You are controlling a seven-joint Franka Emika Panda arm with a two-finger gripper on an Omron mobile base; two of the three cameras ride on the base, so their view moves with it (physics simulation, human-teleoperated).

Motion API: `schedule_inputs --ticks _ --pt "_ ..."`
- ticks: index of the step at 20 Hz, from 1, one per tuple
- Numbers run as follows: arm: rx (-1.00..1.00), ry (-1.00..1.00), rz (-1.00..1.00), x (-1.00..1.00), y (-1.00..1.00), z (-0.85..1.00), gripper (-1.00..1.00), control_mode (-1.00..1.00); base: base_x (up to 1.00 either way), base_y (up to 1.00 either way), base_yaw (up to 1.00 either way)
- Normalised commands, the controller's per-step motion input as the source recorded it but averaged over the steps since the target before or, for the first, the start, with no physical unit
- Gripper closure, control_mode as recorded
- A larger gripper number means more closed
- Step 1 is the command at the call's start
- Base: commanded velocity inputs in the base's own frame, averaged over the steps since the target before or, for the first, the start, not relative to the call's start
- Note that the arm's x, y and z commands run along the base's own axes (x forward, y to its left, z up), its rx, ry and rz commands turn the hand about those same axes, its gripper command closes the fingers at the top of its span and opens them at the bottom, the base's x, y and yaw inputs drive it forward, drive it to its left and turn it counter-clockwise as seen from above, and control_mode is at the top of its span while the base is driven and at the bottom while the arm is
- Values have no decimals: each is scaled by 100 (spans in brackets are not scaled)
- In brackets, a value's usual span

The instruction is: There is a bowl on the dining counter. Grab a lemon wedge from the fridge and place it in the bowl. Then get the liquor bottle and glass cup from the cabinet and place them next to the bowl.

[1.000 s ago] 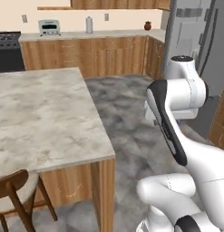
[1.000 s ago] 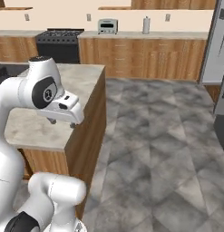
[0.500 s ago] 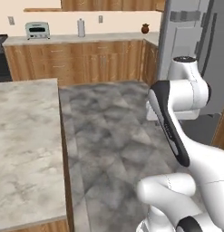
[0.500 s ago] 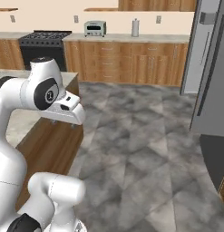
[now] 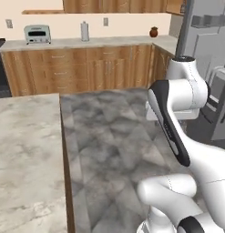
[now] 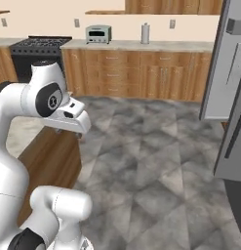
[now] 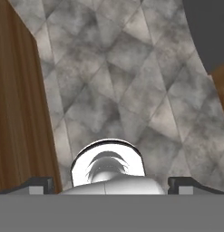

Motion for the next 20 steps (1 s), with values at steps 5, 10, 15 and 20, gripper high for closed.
schedule_inputs --ticks 5,10,15,20 --pt "0 0 0 0 0 0 -100 100 100 0 1" --pt "0 0 0 0 0 0 -100 100 100 0 1" --pt "0 0 0 0 0 0 -100 100 100 0 0" --pt "0 0 0 0 0 0 -100 100 100 0 0"
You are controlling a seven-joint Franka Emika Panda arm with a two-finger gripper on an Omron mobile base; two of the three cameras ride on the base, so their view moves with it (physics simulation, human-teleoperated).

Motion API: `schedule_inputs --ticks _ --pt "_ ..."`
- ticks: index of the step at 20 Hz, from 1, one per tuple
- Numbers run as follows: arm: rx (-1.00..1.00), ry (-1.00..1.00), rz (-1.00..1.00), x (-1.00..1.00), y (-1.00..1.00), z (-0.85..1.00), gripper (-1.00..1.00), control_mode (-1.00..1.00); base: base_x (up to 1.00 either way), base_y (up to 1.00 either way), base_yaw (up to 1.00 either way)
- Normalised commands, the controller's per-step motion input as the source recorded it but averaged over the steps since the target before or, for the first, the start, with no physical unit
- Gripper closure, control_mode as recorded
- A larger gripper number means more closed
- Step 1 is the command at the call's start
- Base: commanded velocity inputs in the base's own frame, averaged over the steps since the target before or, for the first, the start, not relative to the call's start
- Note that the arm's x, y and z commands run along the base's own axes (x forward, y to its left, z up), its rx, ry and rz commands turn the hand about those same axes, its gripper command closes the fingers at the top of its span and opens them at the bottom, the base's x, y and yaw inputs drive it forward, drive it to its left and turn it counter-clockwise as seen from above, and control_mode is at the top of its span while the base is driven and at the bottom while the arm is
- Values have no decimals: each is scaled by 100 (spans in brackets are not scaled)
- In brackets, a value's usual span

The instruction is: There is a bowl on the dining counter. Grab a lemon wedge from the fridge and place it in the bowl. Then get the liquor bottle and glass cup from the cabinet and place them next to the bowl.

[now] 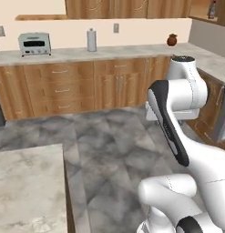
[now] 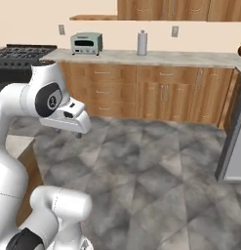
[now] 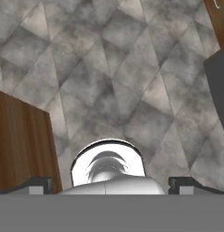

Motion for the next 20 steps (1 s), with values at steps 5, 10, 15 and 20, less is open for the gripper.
schedule_inputs --ticks 5,10,15,20 --pt "0 0 0 0 0 0 -100 100 100 0 -8" --pt "0 0 0 0 0 0 -100 100 100 0 -21" --pt "0 0 0 0 0 0 -100 100 100 0 -29" --pt "0 0 0 0 0 0 -100 100 100 0 -25"
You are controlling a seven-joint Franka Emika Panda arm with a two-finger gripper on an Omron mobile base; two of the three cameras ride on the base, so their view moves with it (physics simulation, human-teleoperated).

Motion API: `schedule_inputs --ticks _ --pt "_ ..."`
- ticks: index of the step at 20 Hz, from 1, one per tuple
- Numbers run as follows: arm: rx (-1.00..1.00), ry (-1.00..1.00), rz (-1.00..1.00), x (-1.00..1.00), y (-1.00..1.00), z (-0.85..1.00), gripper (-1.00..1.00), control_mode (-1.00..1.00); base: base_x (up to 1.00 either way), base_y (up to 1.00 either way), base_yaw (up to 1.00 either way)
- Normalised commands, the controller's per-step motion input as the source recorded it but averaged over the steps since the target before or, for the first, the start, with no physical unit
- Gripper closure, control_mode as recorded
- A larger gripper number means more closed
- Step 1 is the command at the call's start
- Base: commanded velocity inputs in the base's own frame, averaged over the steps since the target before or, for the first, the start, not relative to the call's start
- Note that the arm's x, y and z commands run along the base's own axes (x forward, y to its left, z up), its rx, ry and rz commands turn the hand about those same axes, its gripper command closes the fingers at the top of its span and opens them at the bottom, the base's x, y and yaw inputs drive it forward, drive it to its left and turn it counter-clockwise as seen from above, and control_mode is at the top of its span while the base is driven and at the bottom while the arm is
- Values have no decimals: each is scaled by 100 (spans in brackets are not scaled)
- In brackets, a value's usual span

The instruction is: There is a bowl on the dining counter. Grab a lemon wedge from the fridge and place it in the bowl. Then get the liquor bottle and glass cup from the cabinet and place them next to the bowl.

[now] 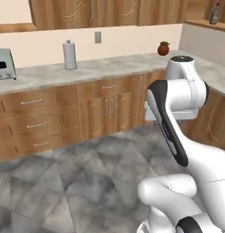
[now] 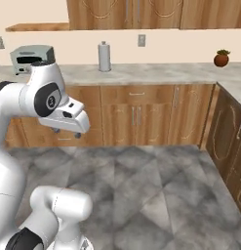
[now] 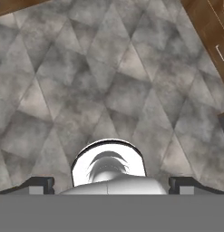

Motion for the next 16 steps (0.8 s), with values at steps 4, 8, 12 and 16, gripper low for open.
schedule_inputs --ticks 4,8,12,16 --pt "0 0 0 0 0 0 -100 100 100 0 -18" --pt "0 0 0 0 0 0 -100 100 100 0 -20" --pt "0 0 0 0 0 0 -100 100 100 0 -28" --pt "0 0 0 0 0 0 -100 100 100 0 -37"
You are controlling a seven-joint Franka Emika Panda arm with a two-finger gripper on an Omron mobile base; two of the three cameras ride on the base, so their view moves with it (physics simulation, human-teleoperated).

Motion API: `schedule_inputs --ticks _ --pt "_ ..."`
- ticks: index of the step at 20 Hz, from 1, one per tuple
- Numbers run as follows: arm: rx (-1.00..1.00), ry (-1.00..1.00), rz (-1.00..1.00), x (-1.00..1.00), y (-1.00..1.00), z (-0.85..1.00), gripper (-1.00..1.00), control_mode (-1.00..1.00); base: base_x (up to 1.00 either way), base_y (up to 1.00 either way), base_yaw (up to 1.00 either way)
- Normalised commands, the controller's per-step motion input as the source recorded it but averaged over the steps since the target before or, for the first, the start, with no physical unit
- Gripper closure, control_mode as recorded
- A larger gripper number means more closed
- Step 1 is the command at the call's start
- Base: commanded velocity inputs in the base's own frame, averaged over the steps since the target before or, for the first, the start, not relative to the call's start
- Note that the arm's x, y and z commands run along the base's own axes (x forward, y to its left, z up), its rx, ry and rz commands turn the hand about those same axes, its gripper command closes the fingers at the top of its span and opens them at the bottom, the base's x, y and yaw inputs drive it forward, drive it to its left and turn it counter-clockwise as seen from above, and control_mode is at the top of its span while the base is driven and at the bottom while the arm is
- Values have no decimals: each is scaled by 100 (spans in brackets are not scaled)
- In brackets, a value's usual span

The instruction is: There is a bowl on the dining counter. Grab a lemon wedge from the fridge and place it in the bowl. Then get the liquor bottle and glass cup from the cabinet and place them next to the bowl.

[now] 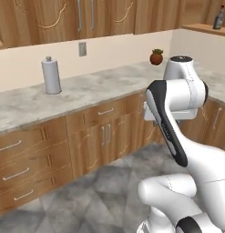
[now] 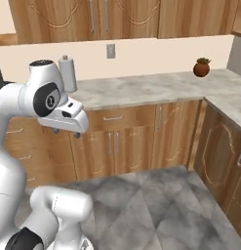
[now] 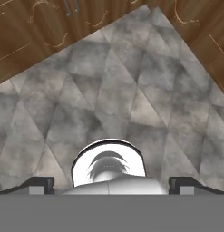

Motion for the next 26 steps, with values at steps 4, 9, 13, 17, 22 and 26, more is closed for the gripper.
schedule_inputs --ticks 4,9,13,17,22,26 --pt "0 0 0 0 0 0 -100 100 100 0 -42" --pt "0 0 0 0 0 0 -100 100 100 0 -45" --pt "0 0 0 0 0 0 -100 100 100 -1 -47" --pt "0 0 0 0 0 0 -100 100 100 0 -49" --pt "0 0 0 0 0 0 -100 100 100 -1 -48" --pt "0 0 0 0 0 0 -100 100 87 -4 -47"
